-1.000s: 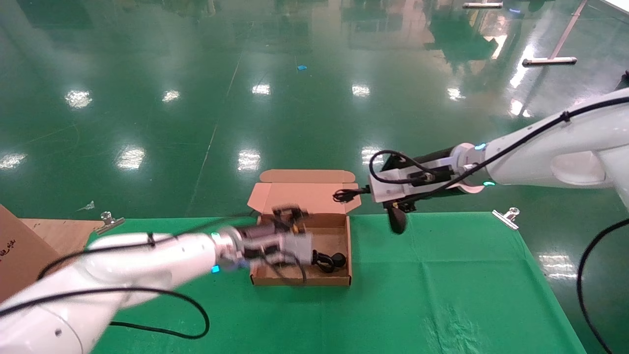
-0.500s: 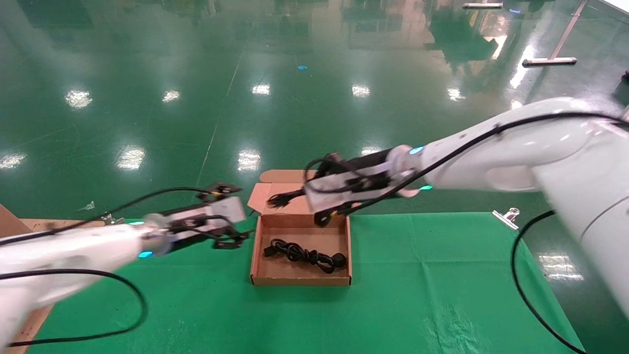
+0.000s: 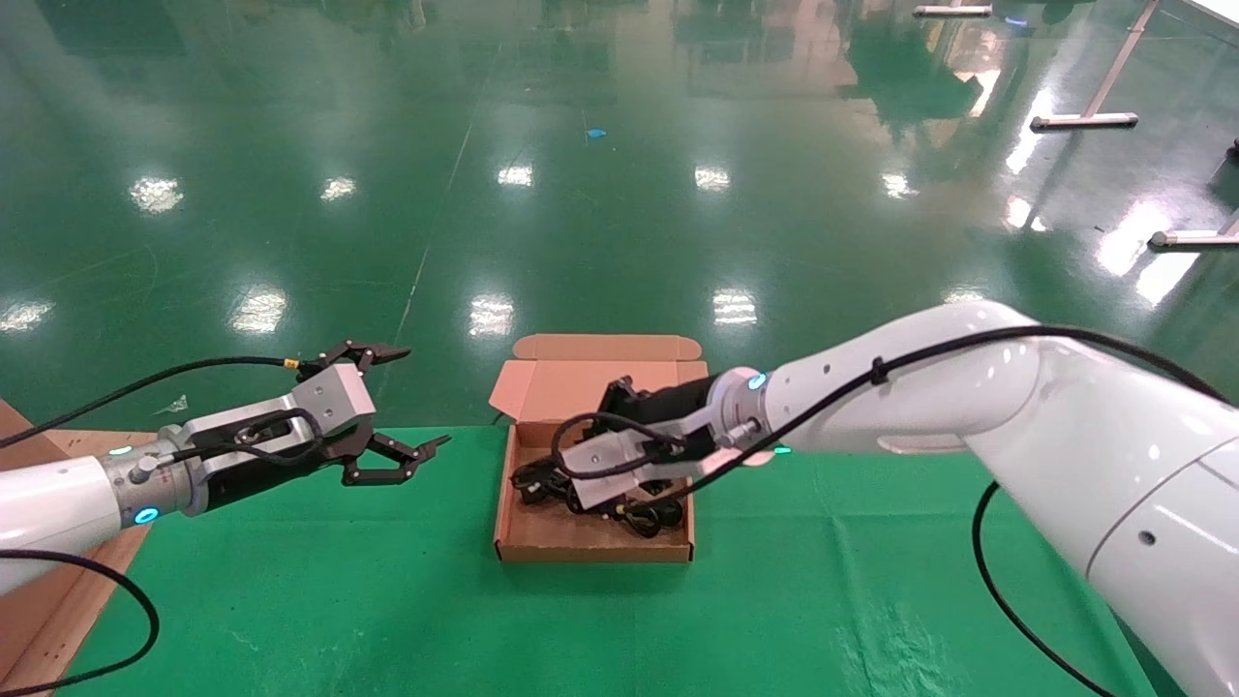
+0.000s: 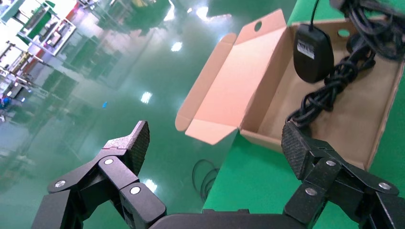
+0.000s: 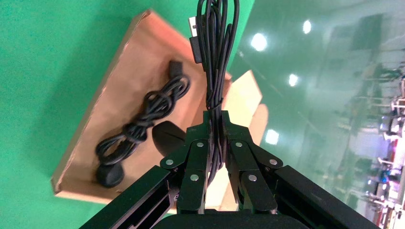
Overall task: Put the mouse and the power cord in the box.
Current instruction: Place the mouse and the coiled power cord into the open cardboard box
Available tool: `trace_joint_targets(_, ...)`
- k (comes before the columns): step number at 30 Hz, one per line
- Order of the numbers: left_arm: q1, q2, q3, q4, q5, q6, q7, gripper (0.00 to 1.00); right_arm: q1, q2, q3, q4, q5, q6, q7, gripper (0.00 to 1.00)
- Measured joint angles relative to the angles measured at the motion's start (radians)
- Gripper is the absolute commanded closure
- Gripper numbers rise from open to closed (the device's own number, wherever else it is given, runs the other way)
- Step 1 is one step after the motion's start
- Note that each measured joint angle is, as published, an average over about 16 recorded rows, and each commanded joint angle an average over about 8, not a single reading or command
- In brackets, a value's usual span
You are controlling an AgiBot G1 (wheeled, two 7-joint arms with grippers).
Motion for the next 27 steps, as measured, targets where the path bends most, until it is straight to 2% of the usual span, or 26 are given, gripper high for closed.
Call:
trace_joint_targets(4, 0.002, -0.007, -0.008, 0.011, -0.011, 0.023, 0.007, 0.00, -0.010, 0.001, -0.041, 0.005, 0.005, 0.015, 0.019, 0.09)
trace_joint_targets(5, 0.003, -0.007, -0.009, 0.013, -0.013, 0.026, 0.009, 0.00, -0.012, 0.001, -0.049, 0.005, 0.006, 0.018, 0.023, 0.02)
trace_joint_targets(14, 0.002, -0.009, -0.012, 0.021, -0.019, 0.034, 0.015, 0.00, -0.021, 0.002, -0.077, 0.004, 0.010, 0.026, 0.033, 0.00)
trace_joint_targets(27, 0.002, -0.005, -0.010, 0.017, -0.016, 0.027, 0.013, 0.00, -0.016, 0.002, -0.064, 0.002, 0.008, 0.023, 0.029, 0.00)
